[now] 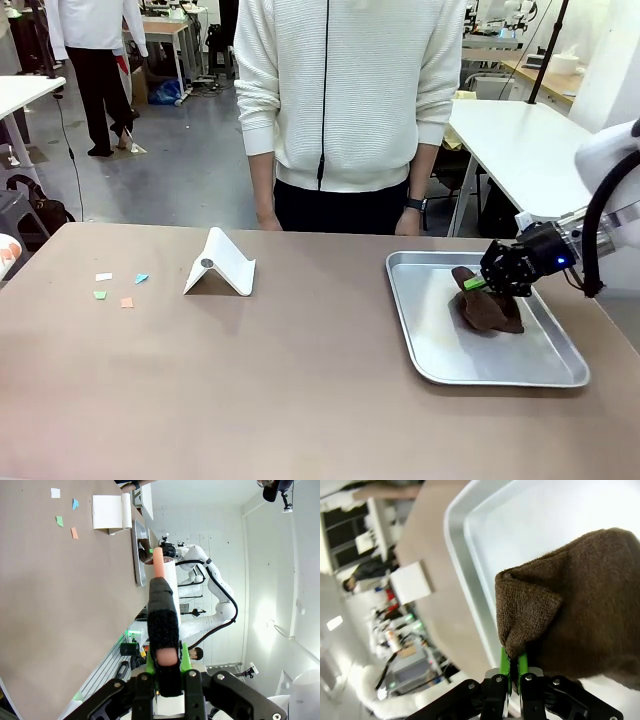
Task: Clean the surface of the table.
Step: If a person points to the right, clean the right side of the table with your right hand, and if they point to the left, clean the left side with your left hand.
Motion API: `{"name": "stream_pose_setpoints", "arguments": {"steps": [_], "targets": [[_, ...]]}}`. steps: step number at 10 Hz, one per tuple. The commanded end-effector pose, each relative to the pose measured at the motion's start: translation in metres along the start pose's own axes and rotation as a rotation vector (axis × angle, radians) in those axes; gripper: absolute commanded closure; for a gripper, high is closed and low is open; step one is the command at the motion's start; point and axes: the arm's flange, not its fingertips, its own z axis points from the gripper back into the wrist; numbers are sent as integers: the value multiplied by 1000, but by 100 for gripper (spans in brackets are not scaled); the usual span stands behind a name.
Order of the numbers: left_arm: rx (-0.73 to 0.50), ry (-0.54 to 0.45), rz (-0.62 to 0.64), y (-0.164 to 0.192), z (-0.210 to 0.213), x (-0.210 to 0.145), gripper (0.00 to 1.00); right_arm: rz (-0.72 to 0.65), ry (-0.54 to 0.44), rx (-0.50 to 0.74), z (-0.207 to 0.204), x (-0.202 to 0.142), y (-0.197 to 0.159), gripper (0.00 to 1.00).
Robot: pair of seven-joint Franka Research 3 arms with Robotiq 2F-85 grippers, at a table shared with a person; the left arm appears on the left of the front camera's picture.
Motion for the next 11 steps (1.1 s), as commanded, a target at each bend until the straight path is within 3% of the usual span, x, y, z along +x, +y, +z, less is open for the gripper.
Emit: {"name": "stream_pose_setpoints", "arguments": {"steps": [1, 6, 9, 11], "targets": [[-15, 3, -4, -5, -1, -3, 100, 15, 56, 149, 13, -6, 1, 94], [-15, 3, -4, -5, -1, -3, 100, -56, 20, 535, 94, -69, 17, 94], [-15, 3, -4, -5, -1, -3, 100, -119, 97, 725, 144, -104, 10, 94], [-15, 3, -4, -5, -1, -3, 100, -129, -5, 762, 160, -98, -9, 94]]}}
